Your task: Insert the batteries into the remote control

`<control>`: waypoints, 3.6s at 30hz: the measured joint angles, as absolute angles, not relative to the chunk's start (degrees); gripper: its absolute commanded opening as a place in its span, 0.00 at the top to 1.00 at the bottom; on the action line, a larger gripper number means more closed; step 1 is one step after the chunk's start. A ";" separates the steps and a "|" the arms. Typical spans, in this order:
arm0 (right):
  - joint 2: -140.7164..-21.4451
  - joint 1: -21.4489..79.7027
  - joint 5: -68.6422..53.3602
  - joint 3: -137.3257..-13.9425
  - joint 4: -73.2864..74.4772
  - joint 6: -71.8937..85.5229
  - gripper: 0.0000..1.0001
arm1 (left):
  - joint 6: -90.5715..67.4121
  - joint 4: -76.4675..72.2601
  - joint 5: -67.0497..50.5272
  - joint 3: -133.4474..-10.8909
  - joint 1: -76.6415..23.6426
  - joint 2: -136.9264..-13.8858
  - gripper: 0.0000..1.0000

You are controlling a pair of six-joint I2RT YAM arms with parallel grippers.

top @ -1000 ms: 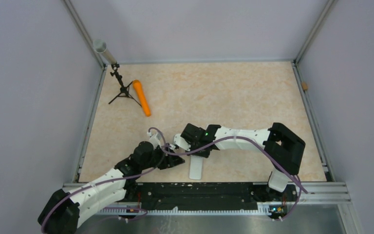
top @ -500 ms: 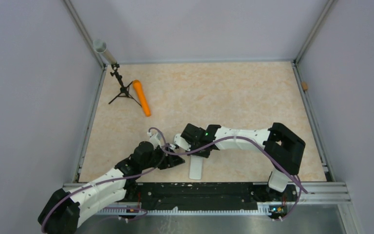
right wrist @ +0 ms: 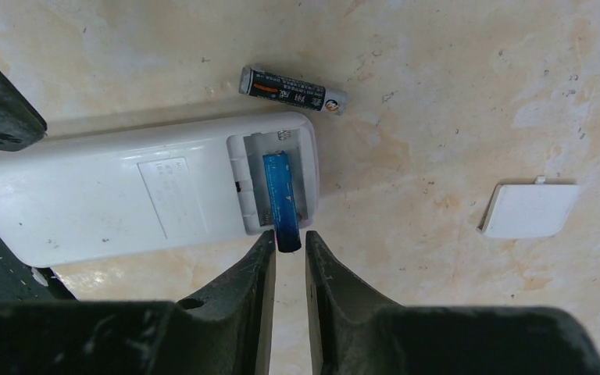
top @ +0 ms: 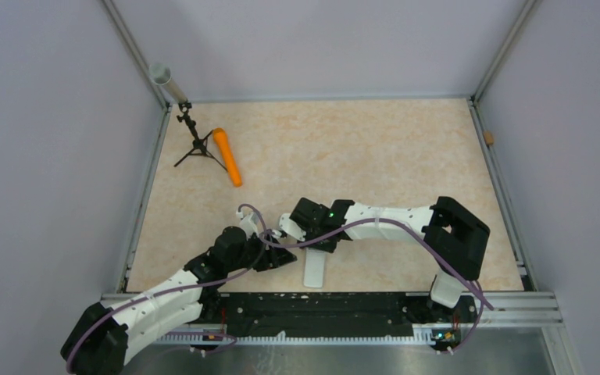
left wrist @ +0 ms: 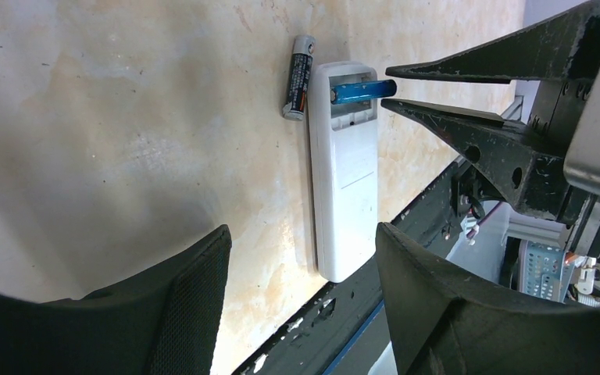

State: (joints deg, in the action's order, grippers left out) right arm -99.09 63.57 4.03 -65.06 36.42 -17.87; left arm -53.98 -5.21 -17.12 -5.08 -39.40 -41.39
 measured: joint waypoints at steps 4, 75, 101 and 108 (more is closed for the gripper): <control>-99.09 63.57 4.05 -65.19 36.51 -17.74 0.80 | -54.00 -5.21 -17.12 -5.06 -39.40 -41.36 0.31; -99.98 59.81 -2.70 -61.56 25.30 -13.47 0.62 | -55.33 -7.31 -18.61 -4.29 -39.40 -43.31 0.29; -100.66 59.81 -3.44 -61.60 25.74 -13.87 0.66 | -55.37 -7.70 -18.81 -4.29 -39.40 -43.68 0.29; -100.47 59.81 -3.18 -61.60 25.78 -13.76 0.63 | -55.40 -7.86 -18.87 -4.29 -39.40 -43.92 0.29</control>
State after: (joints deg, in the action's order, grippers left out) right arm -100.47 59.81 -3.18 -61.60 25.78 -13.76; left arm -55.40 -7.86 -18.87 -4.29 -39.40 -43.92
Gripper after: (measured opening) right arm 0.357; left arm 0.709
